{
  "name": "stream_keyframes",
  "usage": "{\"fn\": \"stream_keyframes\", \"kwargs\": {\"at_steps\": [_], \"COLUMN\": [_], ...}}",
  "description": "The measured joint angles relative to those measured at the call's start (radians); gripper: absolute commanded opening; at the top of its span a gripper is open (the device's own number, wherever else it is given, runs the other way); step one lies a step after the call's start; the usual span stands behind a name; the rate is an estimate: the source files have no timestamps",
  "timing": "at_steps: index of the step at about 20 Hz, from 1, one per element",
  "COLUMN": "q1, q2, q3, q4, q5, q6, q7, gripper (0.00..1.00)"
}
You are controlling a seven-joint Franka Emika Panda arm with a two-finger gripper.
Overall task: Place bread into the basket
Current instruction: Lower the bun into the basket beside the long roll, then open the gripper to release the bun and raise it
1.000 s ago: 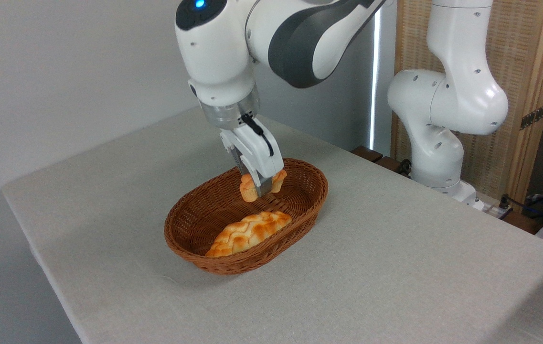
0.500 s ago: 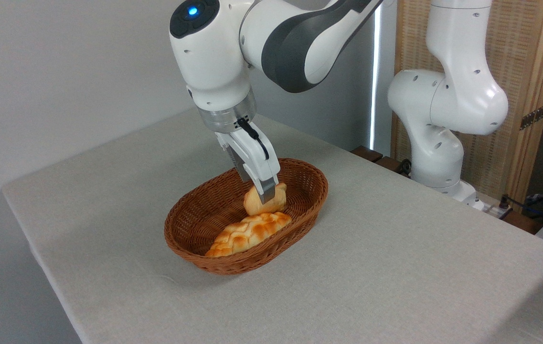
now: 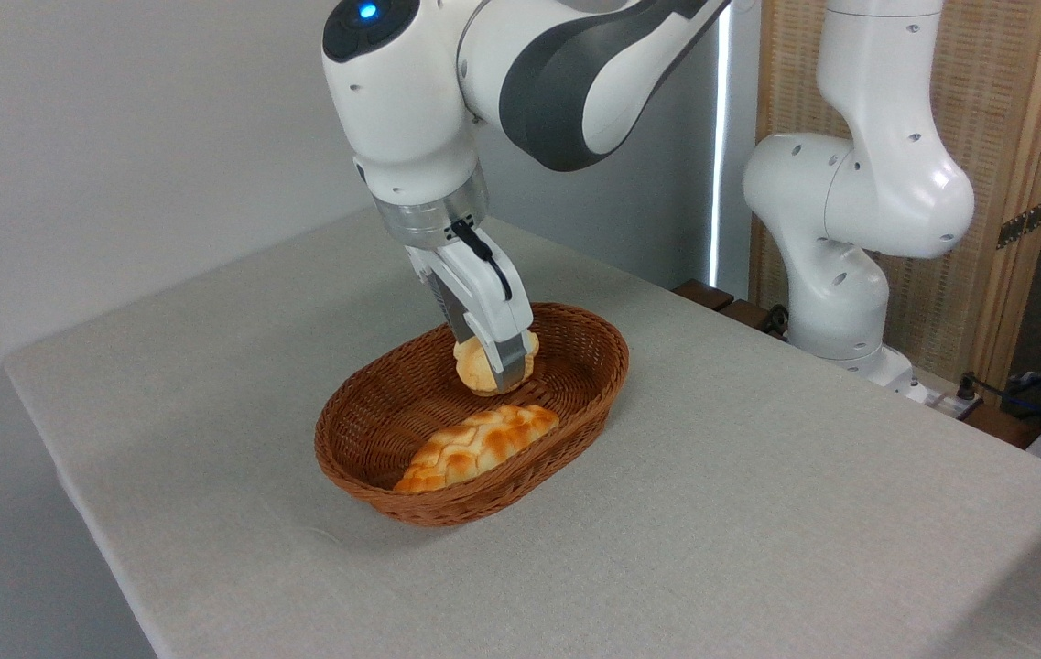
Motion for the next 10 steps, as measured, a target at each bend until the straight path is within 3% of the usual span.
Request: {"fn": "stream_keyframes", "kwargs": {"at_steps": [10], "q1": [0.009], "q2": [-0.011], "q3": [0.048], "q4": [0.23], "q5": [0.001], "q6": [-0.001], "q7": [-0.03], "gripper": [1.0]}}
